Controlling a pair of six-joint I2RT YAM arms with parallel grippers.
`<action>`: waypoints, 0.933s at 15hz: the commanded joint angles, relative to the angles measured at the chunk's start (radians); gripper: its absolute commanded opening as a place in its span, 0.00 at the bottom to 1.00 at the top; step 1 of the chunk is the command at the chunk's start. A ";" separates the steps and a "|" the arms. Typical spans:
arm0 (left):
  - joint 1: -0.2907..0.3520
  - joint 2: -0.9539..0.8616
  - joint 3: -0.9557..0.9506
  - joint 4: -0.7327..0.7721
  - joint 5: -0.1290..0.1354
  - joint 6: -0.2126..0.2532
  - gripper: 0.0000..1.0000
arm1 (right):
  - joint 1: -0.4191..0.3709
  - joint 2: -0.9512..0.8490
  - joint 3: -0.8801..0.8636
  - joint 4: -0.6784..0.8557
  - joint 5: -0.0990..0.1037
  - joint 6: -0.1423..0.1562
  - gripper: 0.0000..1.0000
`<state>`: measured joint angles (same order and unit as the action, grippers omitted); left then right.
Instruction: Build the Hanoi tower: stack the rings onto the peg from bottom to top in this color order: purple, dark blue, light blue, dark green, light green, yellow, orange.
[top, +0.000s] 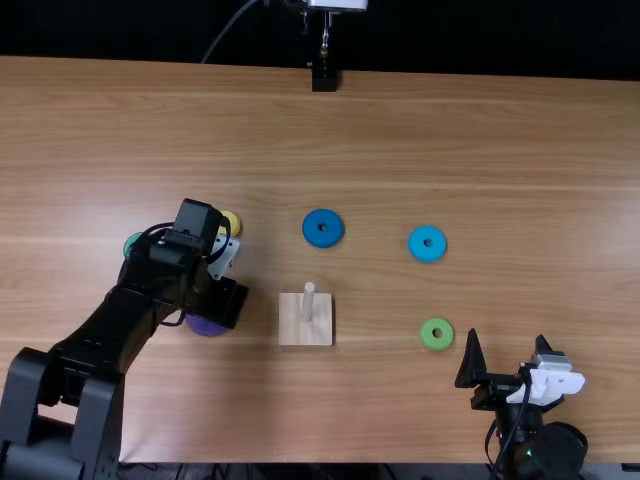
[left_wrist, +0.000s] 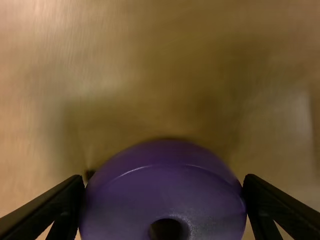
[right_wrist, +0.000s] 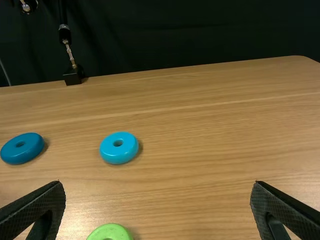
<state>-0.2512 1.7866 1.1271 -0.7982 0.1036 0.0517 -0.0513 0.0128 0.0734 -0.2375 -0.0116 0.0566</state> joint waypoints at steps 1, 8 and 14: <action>0.032 -0.016 0.088 -0.076 0.012 0.004 0.00 | -0.009 -0.013 -0.057 -0.073 -0.001 0.000 1.00; 0.038 -0.070 0.398 -0.507 0.000 0.002 0.00 | -0.009 -0.013 -0.057 -0.073 -0.001 0.000 1.00; -0.033 -0.069 0.597 -0.604 0.007 -0.041 0.00 | -0.009 -0.013 -0.057 -0.073 -0.001 0.000 1.00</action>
<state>-0.2676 1.7454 1.6890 -1.3979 0.1047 0.0341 -0.0513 0.0128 0.0738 -0.2375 -0.0116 0.0566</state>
